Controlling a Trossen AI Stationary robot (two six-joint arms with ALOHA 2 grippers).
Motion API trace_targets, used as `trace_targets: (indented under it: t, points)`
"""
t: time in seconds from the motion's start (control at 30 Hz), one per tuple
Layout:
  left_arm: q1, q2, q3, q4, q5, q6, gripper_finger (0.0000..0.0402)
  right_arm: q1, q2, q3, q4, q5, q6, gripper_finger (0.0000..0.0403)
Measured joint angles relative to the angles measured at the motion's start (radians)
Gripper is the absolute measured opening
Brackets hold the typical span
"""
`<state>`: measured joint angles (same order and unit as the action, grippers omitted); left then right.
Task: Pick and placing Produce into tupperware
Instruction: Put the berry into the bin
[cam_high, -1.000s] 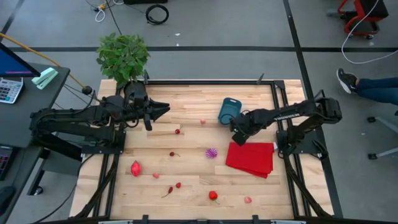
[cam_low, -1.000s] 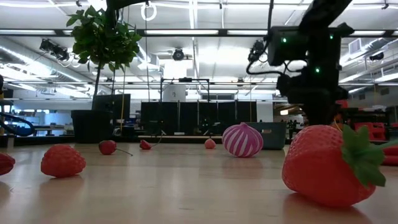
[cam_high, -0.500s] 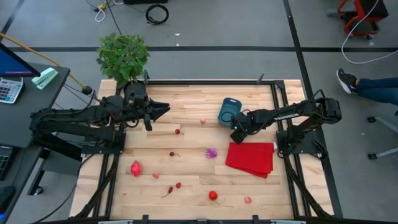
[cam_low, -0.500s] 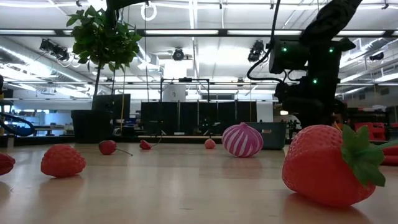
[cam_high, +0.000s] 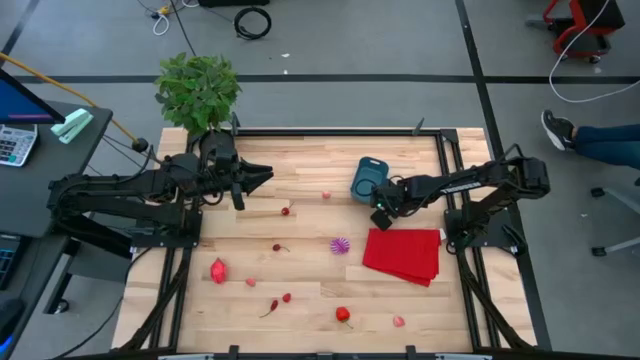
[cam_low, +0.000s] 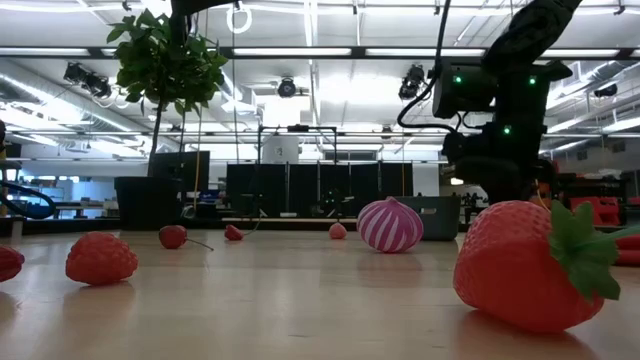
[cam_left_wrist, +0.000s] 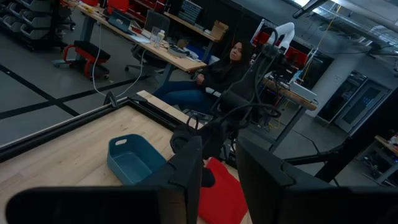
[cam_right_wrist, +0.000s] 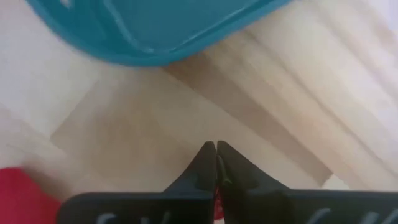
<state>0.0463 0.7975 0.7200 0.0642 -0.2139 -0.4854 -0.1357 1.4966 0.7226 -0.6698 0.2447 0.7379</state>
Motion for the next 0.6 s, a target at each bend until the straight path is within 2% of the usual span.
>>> trace_targets:
  t: [0.1, 0.23, 0.33, 0.4, 0.53, 0.6]
  points:
    - [0.0, 0.0, 0.0, 0.0, 0.0, 0.0, 0.0103, 0.01, -0.031, 0.039, -0.037, 0.049, 0.051, 0.0006]
    - [0.001, 0.0, 0.0, 0.0, 0.0, 0.0, 0.01, 0.015, -0.11, 0.109, -0.035, 0.177, 0.114, 0.0004]
    - [0.001, 0.0, 0.0, 0.0, 0.0, 0.0, 0.0097, 0.007, -0.17, 0.153, 0.053, 0.305, 0.122, 0.0004]
    - [0.001, 0.0, 0.0, -0.001, 0.0, 0.0, 0.0096, -0.011, -0.189, 0.164, 0.157, 0.358, 0.07, 0.0003]
    - [0.001, 0.0, 0.0, -0.001, 0.0, 0.0, 0.0097, -0.094, -0.159, 0.178, 0.348, 0.321, -0.053, 0.0003]
    - [0.001, 0.0, 0.0, 0.0, 0.0, 0.0, 0.0098, -0.145, -0.113, 0.192, 0.356, 0.277, -0.106, 0.0002]
